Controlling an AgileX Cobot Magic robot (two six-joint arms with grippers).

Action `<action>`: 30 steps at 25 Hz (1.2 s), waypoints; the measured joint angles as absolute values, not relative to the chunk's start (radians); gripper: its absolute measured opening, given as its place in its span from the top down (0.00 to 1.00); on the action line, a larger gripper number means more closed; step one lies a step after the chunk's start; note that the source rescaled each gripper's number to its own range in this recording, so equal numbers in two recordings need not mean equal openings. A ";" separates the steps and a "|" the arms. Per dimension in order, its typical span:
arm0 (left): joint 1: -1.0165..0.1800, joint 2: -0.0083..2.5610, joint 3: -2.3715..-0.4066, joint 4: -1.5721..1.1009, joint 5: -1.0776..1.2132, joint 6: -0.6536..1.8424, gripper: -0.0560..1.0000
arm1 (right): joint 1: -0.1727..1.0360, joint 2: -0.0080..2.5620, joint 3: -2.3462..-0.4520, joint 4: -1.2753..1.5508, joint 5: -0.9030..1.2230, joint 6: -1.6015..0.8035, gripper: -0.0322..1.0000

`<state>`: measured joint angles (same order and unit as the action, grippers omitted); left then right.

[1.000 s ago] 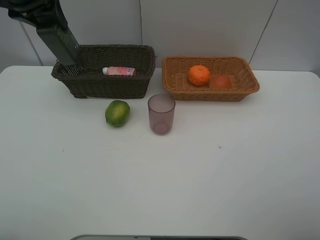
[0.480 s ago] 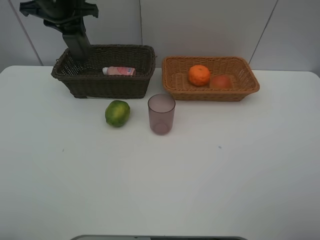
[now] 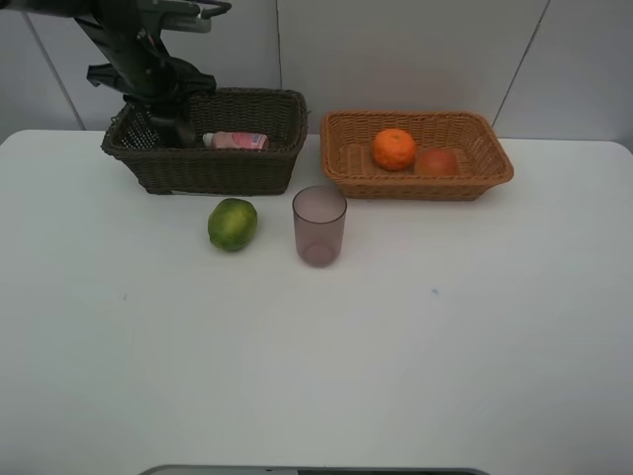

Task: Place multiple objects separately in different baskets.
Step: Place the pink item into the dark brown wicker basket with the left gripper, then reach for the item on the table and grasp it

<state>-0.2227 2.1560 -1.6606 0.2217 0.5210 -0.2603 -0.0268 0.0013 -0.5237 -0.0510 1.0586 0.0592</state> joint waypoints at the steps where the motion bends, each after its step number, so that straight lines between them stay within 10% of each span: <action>1: -0.222 2.161 -1.661 0.222 0.517 -0.260 0.50 | -0.027 0.001 -0.524 -0.051 1.059 0.059 0.18; 10: -0.221 2.166 -1.661 0.204 0.517 -0.262 0.49 | -0.027 0.001 -0.524 -0.051 1.059 0.059 0.18; 17: -0.221 2.136 -1.661 0.188 0.519 -0.262 0.09 | -0.027 0.001 -0.524 -0.051 1.059 0.059 0.18; 30: -0.316 2.006 -1.668 0.165 0.698 -0.115 0.06 | -0.027 0.001 -0.524 -0.051 1.059 0.059 0.18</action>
